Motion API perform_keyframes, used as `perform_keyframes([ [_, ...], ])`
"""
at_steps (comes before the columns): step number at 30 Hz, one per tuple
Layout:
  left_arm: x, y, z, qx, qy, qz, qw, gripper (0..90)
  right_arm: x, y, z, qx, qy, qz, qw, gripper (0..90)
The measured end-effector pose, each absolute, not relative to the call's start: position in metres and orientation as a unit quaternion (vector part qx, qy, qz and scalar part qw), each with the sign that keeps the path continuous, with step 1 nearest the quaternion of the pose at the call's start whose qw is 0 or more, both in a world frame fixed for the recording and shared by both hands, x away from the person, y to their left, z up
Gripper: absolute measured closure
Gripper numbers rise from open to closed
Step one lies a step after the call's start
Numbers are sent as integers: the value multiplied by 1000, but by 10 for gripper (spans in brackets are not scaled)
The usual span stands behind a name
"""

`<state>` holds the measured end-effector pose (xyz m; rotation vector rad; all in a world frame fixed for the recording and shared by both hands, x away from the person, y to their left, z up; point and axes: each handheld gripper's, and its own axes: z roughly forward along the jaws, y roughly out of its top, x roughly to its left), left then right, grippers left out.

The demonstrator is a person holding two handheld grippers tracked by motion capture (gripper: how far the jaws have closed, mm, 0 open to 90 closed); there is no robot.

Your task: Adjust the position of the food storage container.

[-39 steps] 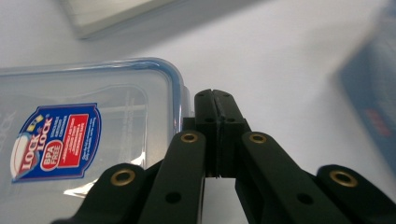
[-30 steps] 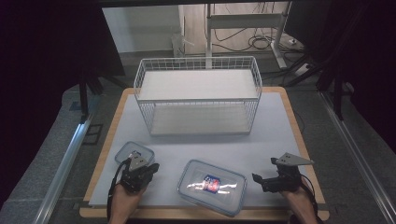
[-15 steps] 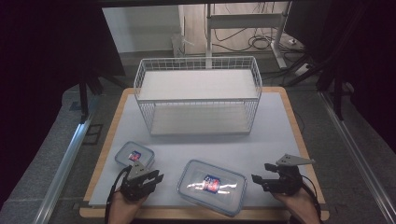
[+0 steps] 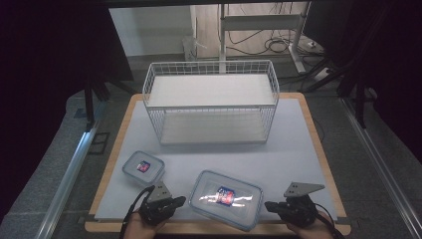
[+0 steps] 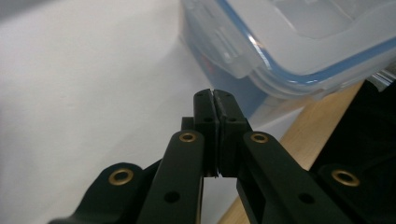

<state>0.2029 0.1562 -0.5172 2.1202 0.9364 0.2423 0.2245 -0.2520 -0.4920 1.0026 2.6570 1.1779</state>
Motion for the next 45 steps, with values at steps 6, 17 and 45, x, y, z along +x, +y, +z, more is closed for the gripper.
perform_keyframes([
  [6,205,143,-520,835,369,92,397,894,218,-240,-492,309,875,371,34,900],
  [17,214,135,-523,831,399,102,374,898,238,-232,-493,331,869,361,68,900],
  [45,253,149,-524,805,459,124,354,865,315,-199,-496,354,861,354,86,891],
])
